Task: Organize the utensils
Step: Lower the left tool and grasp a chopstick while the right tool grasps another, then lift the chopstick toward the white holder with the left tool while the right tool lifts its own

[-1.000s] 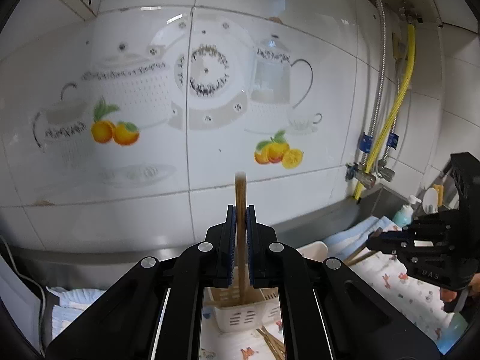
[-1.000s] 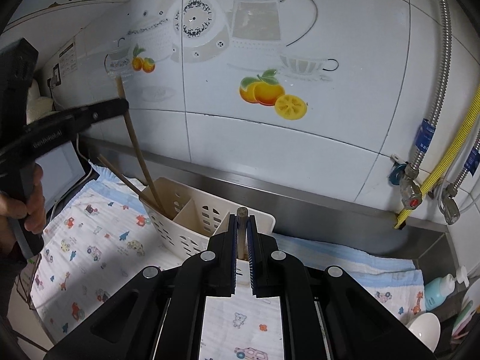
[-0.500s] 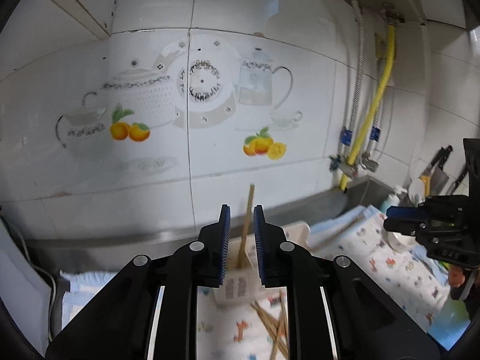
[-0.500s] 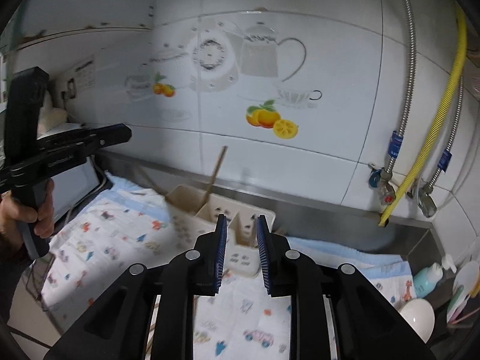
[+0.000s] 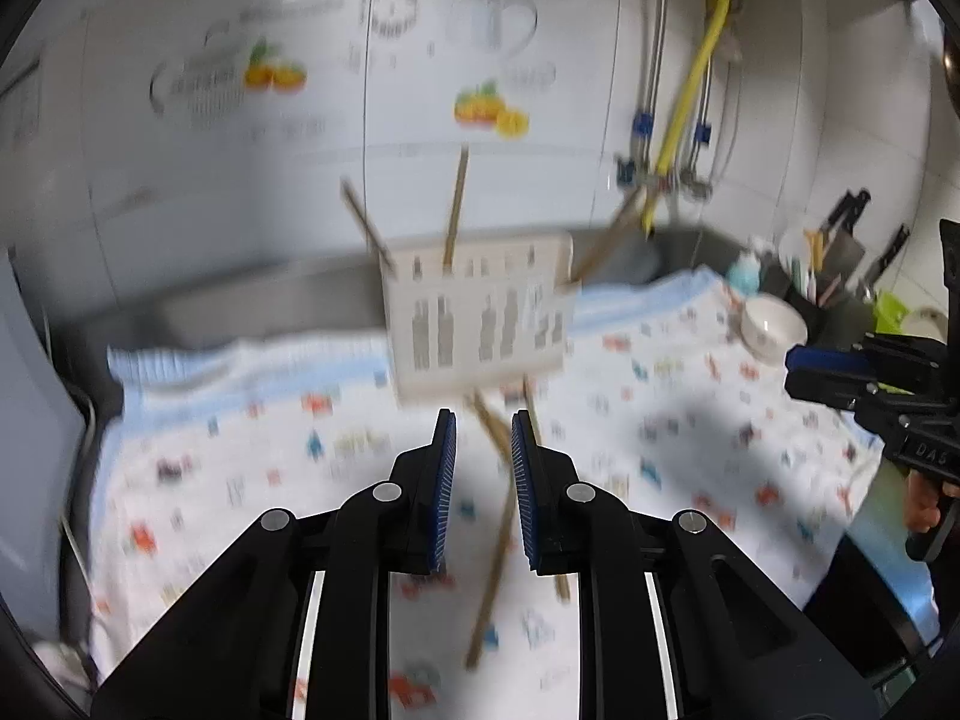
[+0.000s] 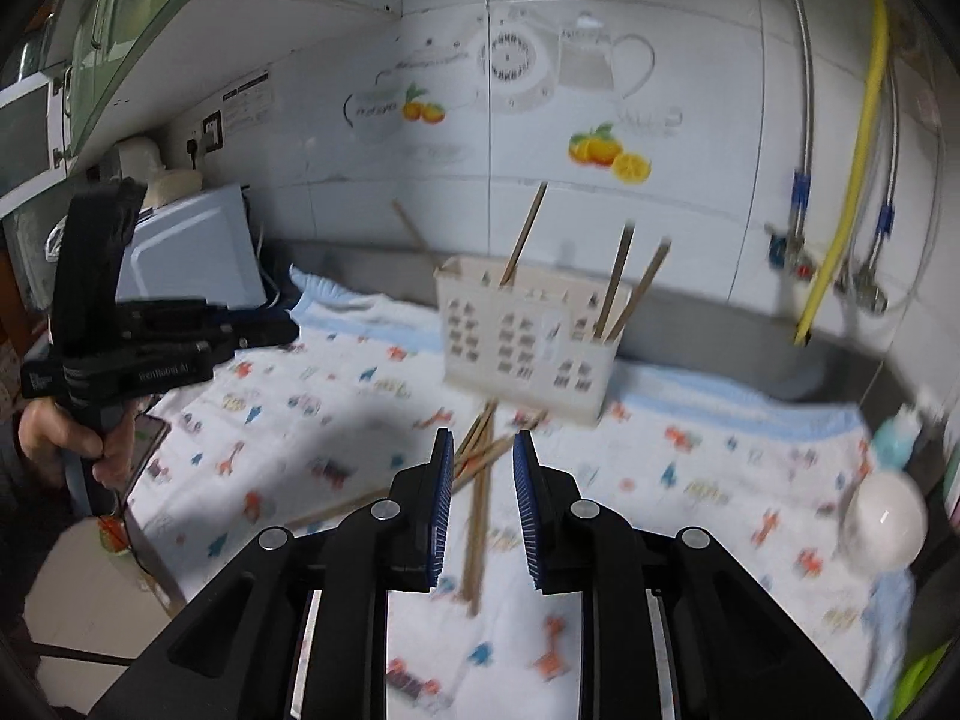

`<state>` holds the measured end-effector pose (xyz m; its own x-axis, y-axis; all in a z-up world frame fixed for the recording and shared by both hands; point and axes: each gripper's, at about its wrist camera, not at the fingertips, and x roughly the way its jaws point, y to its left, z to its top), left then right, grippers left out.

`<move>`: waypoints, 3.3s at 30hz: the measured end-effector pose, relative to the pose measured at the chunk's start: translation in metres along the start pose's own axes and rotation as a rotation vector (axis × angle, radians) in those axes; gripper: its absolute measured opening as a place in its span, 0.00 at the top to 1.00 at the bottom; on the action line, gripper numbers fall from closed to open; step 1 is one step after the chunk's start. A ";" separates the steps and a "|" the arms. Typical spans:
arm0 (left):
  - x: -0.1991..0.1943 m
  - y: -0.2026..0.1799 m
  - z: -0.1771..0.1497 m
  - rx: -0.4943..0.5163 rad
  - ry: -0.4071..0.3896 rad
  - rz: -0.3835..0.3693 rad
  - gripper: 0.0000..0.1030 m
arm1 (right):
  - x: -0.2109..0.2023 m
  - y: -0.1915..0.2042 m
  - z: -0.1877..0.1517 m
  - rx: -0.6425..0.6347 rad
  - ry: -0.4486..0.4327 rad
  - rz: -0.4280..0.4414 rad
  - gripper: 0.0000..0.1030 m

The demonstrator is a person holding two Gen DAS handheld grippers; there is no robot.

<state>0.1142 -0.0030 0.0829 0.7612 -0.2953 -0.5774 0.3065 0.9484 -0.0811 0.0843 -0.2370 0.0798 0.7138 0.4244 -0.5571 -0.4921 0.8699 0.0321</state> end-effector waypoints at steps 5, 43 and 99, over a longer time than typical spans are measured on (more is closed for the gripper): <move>0.018 0.007 -0.053 -0.034 0.099 -0.009 0.74 | 0.017 0.009 -0.040 0.056 0.035 -0.002 0.80; 0.057 0.058 -0.119 -0.107 0.199 -0.048 0.68 | 0.153 0.061 -0.082 0.425 0.222 -0.051 0.83; 0.029 0.009 -0.031 -0.133 -0.039 -0.024 0.94 | -0.013 -0.026 0.014 0.068 -0.080 -0.060 0.93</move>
<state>0.1214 0.0008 0.0400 0.7769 -0.3198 -0.5424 0.2483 0.9472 -0.2027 0.0948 -0.2617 0.0982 0.7798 0.3871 -0.4920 -0.4140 0.9084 0.0587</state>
